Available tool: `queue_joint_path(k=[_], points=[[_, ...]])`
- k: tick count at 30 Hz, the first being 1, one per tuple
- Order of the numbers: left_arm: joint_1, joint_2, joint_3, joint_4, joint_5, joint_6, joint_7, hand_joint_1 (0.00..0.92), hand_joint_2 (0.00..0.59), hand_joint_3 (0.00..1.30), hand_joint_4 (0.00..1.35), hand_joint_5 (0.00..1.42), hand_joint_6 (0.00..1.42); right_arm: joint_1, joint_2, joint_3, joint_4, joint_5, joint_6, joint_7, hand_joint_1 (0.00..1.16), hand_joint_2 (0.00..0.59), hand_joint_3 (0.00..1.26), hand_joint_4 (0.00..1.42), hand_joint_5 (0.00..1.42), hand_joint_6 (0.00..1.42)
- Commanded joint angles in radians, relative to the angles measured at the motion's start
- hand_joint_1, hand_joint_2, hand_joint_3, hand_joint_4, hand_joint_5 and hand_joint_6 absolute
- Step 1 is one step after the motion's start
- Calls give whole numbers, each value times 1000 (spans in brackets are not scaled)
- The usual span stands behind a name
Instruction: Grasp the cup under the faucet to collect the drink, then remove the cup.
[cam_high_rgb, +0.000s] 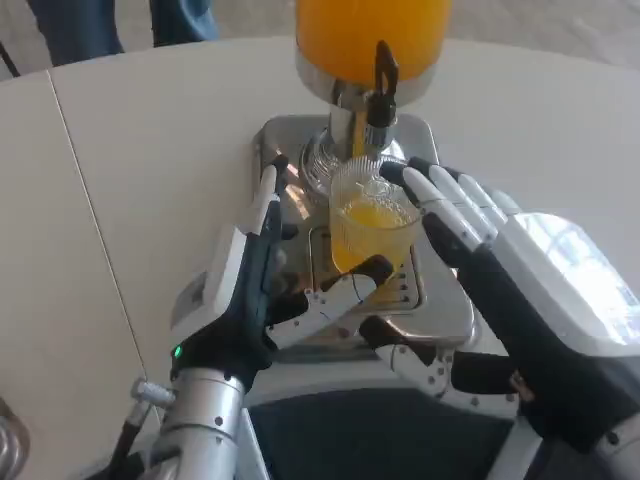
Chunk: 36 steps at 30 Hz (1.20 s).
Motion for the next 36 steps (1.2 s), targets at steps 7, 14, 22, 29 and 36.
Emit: queue_joint_path(k=[7,14,22,29,36], points=[[-70,-33,-7,120,-43,-39,69,263,48,0,0,286,417,141,-30,-83,16,-42,-1,80,646,376,44,0,0,0],[-134,-65,-5,219,-48,-75,152,317,47,0,0,286,416,175,-29,-80,45,-62,4,110,650,377,50,0,0,0],[-192,-59,-8,309,-43,-109,209,393,56,0,0,286,426,236,-3,-61,20,-100,13,144,675,375,64,0,0,0],[-222,-46,-17,367,-45,-156,220,439,63,0,0,286,430,252,28,-53,4,-134,20,163,695,371,68,0,0,0],[-239,-20,-19,424,-57,-226,211,442,59,0,0,286,426,239,54,-51,8,-147,32,191,691,371,72,0,0,0]])
